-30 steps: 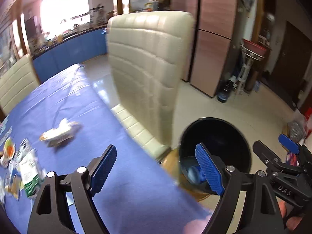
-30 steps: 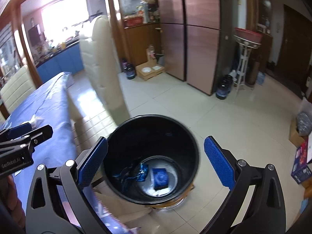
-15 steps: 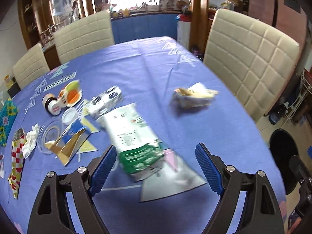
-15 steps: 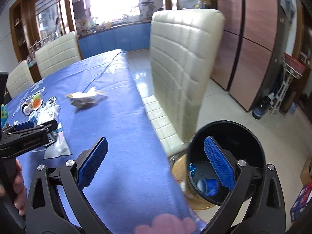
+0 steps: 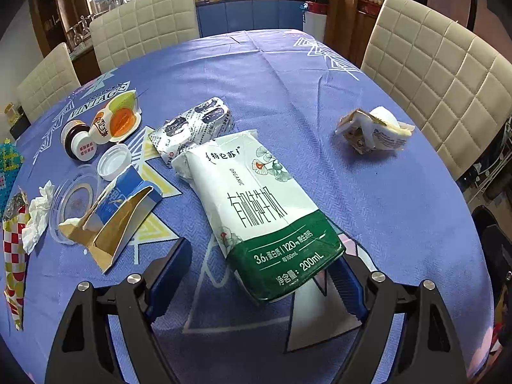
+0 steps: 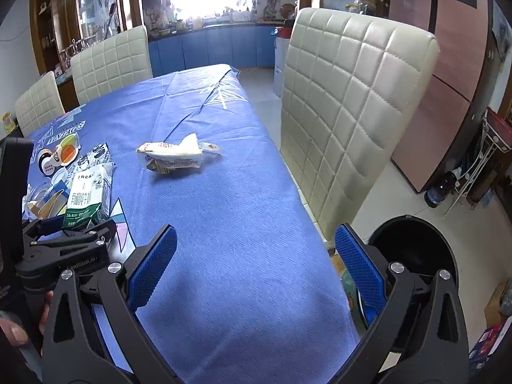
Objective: Collect trash
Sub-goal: 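Grasp the green-and-white milk carton with the left tool while the right tool grasps the yellow snack wrapper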
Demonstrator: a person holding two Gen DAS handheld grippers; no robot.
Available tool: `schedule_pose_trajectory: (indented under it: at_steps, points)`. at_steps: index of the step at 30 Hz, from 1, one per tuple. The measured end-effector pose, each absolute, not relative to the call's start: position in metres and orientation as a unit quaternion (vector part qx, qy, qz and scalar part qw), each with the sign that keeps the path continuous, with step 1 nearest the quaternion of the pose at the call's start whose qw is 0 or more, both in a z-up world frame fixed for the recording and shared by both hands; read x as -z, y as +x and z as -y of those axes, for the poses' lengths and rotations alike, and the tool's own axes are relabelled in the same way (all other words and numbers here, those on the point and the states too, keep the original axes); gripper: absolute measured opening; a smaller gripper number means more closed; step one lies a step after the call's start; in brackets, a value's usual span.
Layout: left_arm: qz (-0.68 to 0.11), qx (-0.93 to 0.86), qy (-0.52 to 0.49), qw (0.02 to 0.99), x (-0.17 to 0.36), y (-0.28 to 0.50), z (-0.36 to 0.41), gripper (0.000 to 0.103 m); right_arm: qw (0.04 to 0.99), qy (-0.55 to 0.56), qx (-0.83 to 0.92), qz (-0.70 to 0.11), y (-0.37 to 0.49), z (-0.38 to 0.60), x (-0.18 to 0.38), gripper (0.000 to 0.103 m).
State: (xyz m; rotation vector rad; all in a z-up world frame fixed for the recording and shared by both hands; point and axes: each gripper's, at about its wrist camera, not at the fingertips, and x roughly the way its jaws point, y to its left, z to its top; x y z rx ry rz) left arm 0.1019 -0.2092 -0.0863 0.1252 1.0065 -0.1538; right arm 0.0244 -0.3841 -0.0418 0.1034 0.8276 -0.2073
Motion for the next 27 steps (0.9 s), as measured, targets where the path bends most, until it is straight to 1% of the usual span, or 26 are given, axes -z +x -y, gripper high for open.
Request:
schedule_pose_trajectory:
  at_steps: [2,4,5,8,17,18,19,20,22,24,25,27]
  points:
    - [-0.478,0.069,0.054,0.874,0.084,0.103,0.202,0.080,0.909,0.047,0.090,-0.405,0.036,0.378,0.043,0.098]
    - [-0.474,0.065,0.050,0.877,0.082,0.105,0.193,0.067,0.908,0.044,0.076,-0.410,0.046,0.372,0.045,0.098]
    - [-0.478,0.066,0.046,0.875,0.082,0.107,0.189,0.055,0.907,0.042,0.069,-0.413,0.053,0.368,0.046,0.098]
    - [-0.480,0.068,0.032,0.874,0.079,0.112,0.176,0.055,0.906,0.036,0.043,-0.420,0.073,0.355,0.048,0.098]
    - [-0.449,0.039,0.026,0.893,0.061,0.119,0.157,0.053,0.903,-0.011,0.018,-0.430,0.123,0.323,0.053,0.097]
    - [-0.446,0.038,0.028,0.894,0.060,0.120,0.158,0.053,0.902,-0.017,0.019,-0.432,0.127,0.321,0.054,0.091]
    - [-0.444,0.037,0.030,0.895,0.060,0.120,0.158,0.053,0.899,-0.021,0.019,-0.436,0.131,0.320,0.055,0.079]
    - [-0.444,0.037,0.031,0.895,0.061,0.121,0.159,0.053,0.896,-0.023,0.015,-0.443,0.135,0.319,0.058,0.072]
    - [-0.447,0.038,0.026,0.893,0.063,0.123,0.157,0.052,0.889,-0.022,0.008,-0.457,0.139,0.318,0.064,0.042]
    - [-0.452,0.039,0.022,0.891,0.065,0.125,0.155,0.052,0.893,-0.027,0.014,-0.450,0.136,0.318,0.065,0.036]
    - [-0.453,0.040,0.020,0.891,0.066,0.124,0.155,0.052,0.894,-0.030,0.012,-0.446,0.134,0.318,0.064,0.029]
    - [-0.447,0.039,0.019,0.893,0.063,0.123,0.155,0.052,0.896,-0.028,0.003,-0.442,0.126,0.317,0.062,0.024]
